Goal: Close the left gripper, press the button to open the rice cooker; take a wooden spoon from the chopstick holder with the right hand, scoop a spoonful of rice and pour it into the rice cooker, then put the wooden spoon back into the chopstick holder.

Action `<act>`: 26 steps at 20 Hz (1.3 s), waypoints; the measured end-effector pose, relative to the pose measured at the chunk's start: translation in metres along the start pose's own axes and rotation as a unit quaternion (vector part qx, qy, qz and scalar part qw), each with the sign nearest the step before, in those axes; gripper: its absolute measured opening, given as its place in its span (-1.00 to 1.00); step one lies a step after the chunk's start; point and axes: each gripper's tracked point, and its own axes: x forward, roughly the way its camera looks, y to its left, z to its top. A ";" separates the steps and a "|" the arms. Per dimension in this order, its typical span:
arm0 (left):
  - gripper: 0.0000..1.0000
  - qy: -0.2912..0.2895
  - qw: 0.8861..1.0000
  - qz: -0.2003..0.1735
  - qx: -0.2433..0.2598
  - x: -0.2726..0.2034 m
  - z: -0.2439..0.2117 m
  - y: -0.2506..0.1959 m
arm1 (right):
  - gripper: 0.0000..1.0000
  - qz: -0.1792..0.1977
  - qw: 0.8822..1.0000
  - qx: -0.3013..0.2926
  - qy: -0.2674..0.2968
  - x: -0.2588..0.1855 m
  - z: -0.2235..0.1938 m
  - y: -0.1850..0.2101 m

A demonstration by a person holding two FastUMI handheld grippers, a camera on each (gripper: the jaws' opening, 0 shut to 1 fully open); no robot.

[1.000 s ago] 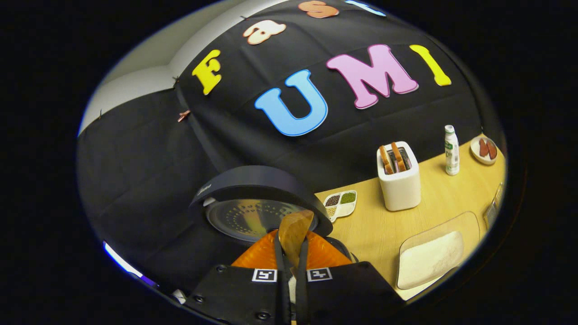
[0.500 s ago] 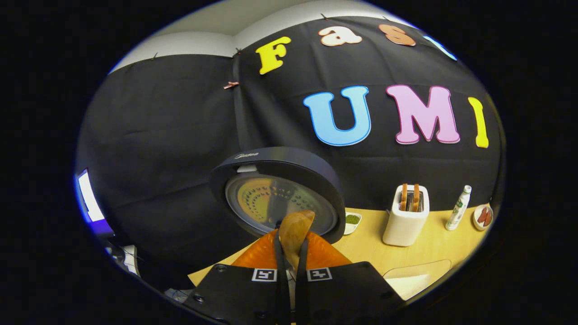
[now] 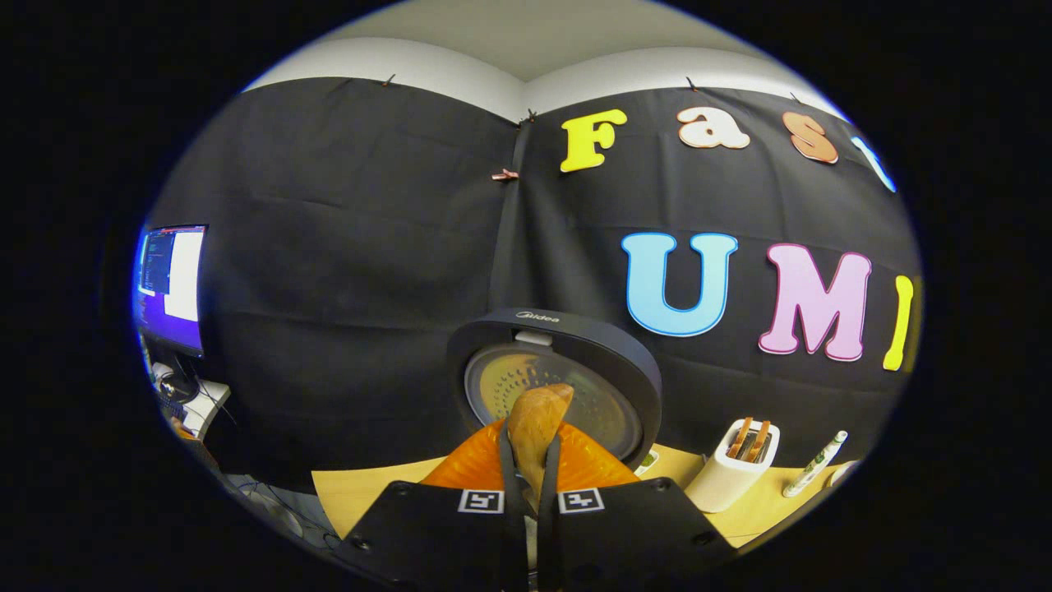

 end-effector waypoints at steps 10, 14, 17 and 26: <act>0.72 -0.013 1.000 -0.022 0.007 0.006 0.008 -0.029 | -0.82 -0.114 0.973 0.201 0.010 -0.045 -0.009 -0.108; 0.77 -0.009 0.999 -0.053 0.010 0.010 0.008 -0.067 | -0.82 -0.193 0.958 0.213 0.016 -0.096 -0.030 -0.194; 0.67 -0.006 0.997 -0.071 0.015 0.014 0.005 -0.099 | -0.72 -0.257 0.942 0.212 0.021 -0.145 -0.045 -0.264; 0.77 -0.004 0.997 -0.077 0.023 0.020 0.005 -0.159 | -0.82 -0.374 0.902 0.211 0.037 -0.248 -0.087 -0.409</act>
